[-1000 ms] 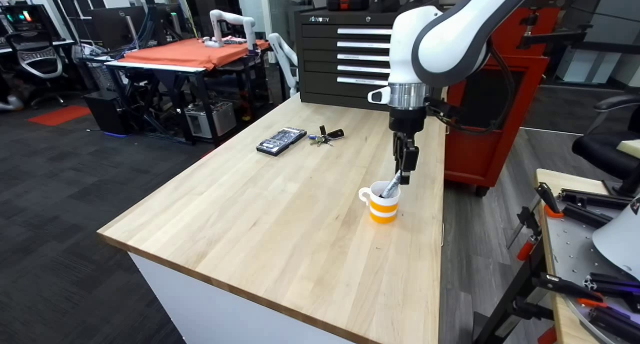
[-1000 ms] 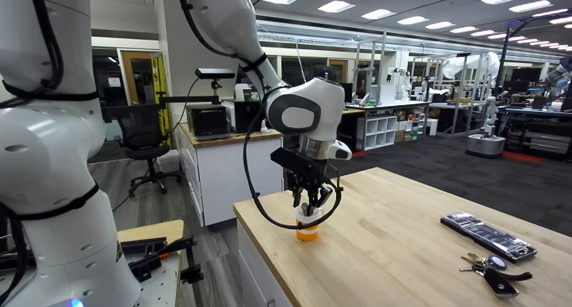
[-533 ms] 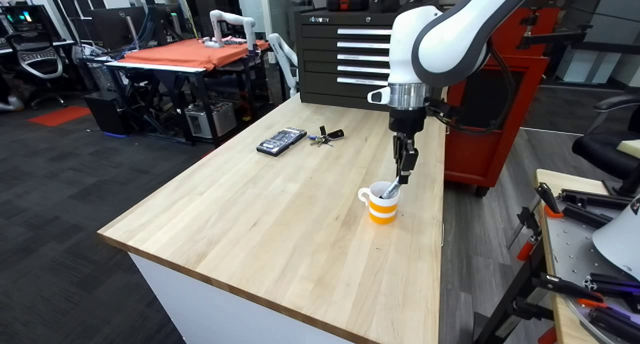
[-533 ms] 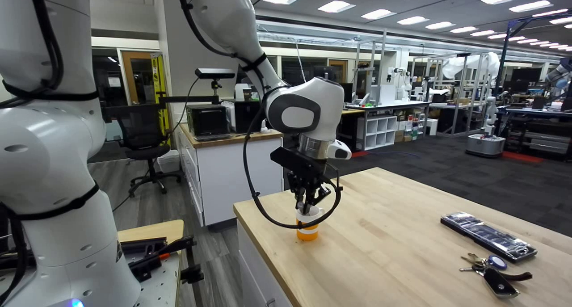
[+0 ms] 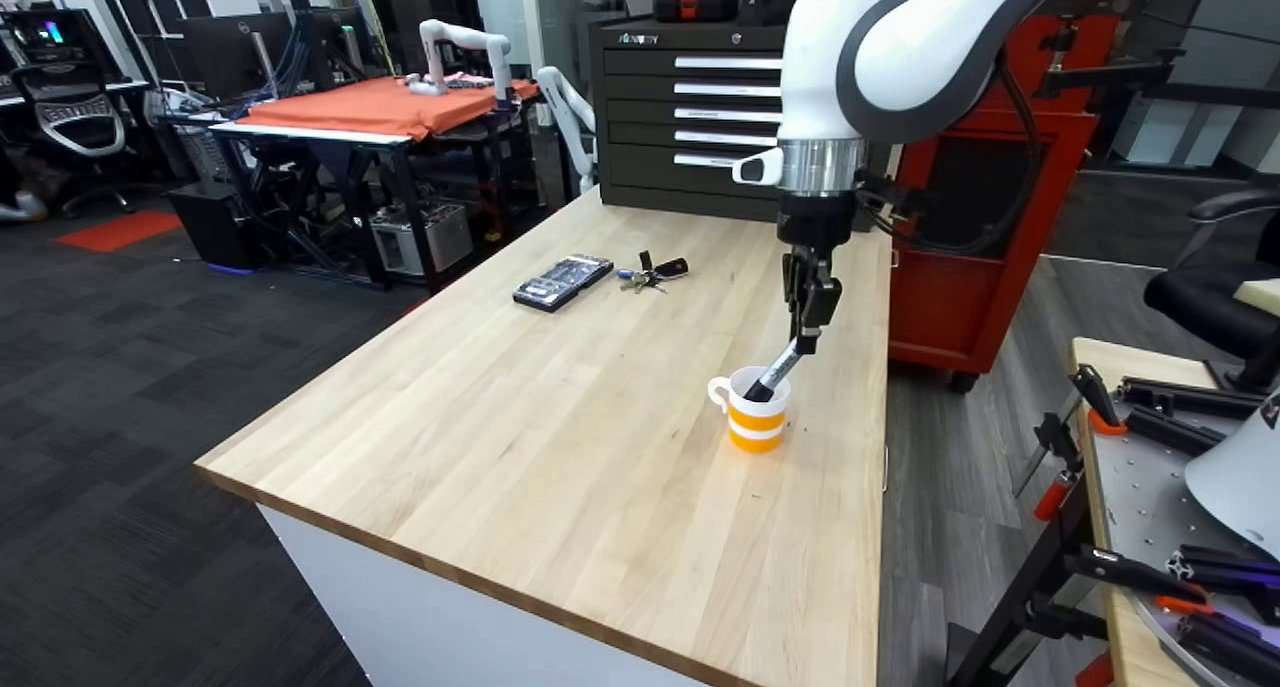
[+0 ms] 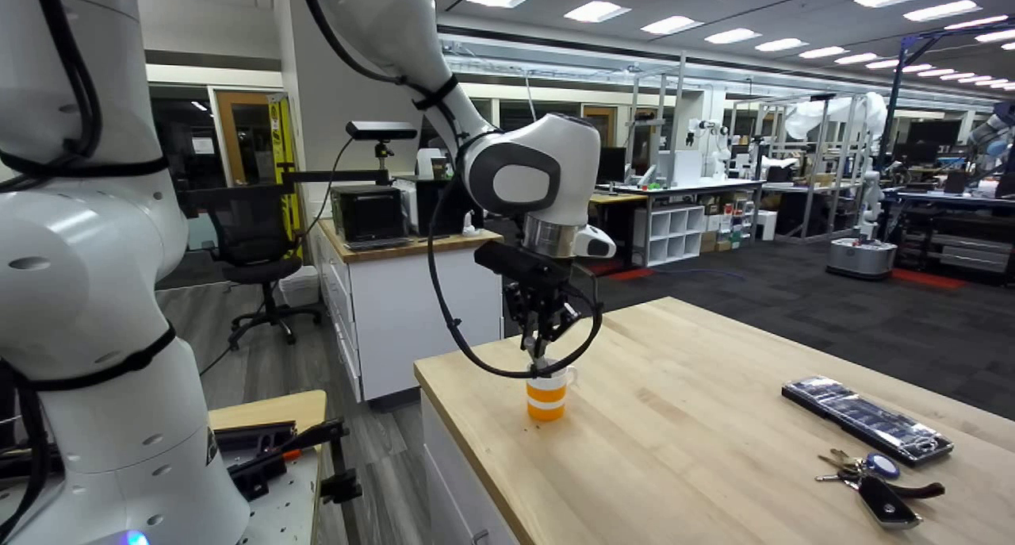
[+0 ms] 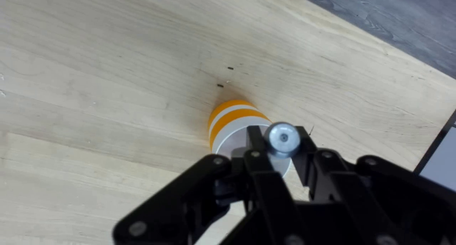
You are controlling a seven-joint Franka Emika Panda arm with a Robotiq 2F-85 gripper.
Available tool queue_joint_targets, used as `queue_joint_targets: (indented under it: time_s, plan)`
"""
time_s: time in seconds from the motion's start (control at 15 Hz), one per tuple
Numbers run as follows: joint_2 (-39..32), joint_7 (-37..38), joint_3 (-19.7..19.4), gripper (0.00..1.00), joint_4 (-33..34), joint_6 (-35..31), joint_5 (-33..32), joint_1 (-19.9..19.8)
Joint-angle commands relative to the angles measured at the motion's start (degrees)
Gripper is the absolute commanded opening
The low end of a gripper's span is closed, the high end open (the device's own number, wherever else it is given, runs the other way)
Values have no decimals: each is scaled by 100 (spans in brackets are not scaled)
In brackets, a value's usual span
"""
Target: Remove the marker from the cup and put it on the table
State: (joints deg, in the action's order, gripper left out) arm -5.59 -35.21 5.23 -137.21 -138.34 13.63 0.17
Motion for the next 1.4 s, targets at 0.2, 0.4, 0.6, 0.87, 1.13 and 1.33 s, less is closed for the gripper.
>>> queue_joint_targets:
  time_s: [0.2, 0.4, 0.6, 0.87, 1.13, 1.33]
  plan:
    - [779, 229, -117, 6, -264, 653, -409, 47]
    - [987, 329, -189, 6, -267, 827, -634, 50]
    - [1180, 509, -269, 6, -260, 900, -956, 40]
    - [1290, 722, -438, 6, -262, 841, -1236, -9]
    - [1178, 1181, -594, 6, -316, 575, -1490, -83]
    - [1059, 1553, -667, 6, -403, 183, -1620, -132]
